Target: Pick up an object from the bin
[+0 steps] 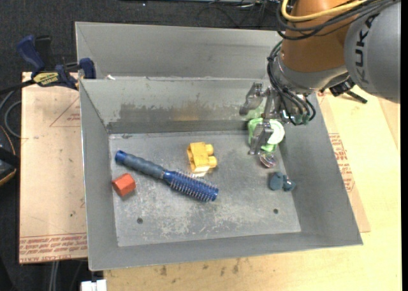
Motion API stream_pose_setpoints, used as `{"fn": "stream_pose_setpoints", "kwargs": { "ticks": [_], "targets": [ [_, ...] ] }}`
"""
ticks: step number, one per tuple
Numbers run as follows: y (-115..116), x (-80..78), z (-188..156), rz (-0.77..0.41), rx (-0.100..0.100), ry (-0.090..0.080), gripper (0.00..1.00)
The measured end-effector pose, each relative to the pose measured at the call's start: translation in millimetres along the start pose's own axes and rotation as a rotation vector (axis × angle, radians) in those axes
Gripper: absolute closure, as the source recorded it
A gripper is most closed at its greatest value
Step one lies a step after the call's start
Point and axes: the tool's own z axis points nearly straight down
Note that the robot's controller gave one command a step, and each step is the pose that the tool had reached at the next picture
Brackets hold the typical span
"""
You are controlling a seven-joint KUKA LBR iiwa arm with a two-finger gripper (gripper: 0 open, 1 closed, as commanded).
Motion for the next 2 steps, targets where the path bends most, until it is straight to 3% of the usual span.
{"fn": "stream_pose_setpoints", "kwargs": {
  "ticks": [1, 2],
  "targets": [
    [117, 12.2, 66, 0.249, -0.003, -0.002, 0.0],
    [108, 38.2, 58, 0.209, 0.0, -0.005, 0.0]
  ]
}}
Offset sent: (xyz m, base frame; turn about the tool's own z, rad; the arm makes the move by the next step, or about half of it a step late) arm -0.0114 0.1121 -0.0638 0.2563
